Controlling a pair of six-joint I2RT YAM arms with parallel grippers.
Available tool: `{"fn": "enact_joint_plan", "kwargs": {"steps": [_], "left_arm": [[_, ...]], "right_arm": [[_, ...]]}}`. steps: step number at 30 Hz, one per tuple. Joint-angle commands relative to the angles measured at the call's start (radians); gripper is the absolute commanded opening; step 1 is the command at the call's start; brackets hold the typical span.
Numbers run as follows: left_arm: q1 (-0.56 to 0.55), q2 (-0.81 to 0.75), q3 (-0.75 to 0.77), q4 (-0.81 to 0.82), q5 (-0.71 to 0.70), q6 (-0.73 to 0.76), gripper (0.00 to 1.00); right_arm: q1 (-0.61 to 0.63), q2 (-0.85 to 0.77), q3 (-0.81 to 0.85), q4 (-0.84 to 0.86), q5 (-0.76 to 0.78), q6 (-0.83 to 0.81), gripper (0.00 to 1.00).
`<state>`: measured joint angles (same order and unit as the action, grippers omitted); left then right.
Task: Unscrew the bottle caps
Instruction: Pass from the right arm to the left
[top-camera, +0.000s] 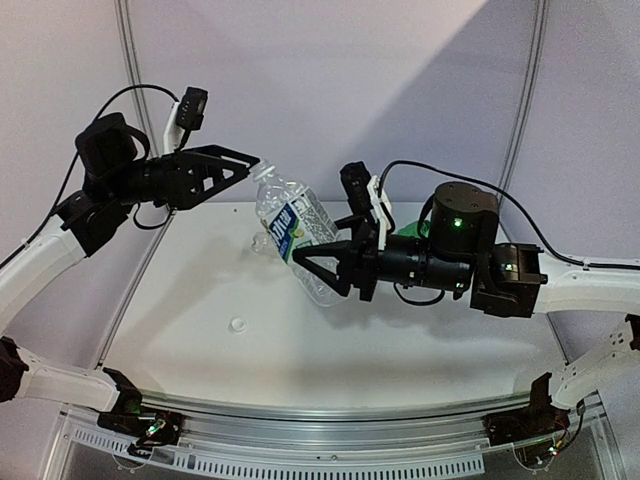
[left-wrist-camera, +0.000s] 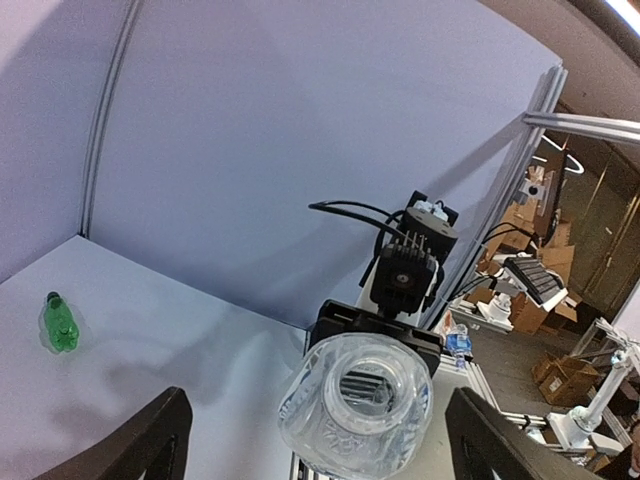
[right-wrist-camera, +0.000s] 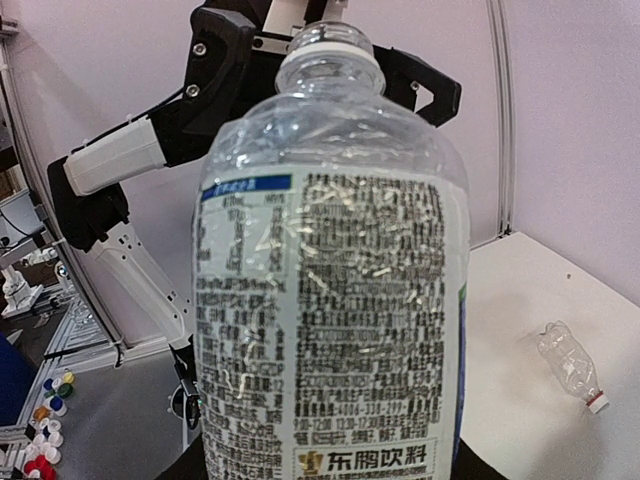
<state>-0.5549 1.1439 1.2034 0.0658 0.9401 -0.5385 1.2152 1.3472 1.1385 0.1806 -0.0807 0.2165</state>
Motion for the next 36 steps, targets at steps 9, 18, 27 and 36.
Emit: {"fn": "enact_joint_plan", "kwargs": {"steps": [9, 18, 27, 36], "left_arm": [[-0.061, 0.038, 0.045, -0.036, -0.017, 0.043, 0.81], [-0.085, 0.063, 0.064, -0.043, -0.03, 0.04, 0.55], [-0.106, 0.073, 0.066, -0.048, -0.014, 0.031, 0.14], [-0.109, 0.071, 0.069, -0.098, -0.062, 0.04, 0.0]], "right_arm": [[-0.007, 0.001, 0.04, -0.029, -0.046, 0.02, 0.01], [-0.007, 0.005, 0.045, -0.038, -0.06, 0.027, 0.01], [-0.006, 0.002, 0.042, -0.041, -0.057, 0.039, 0.01], [-0.008, -0.005, 0.038, -0.058, -0.007, 0.054, 0.3]]}}
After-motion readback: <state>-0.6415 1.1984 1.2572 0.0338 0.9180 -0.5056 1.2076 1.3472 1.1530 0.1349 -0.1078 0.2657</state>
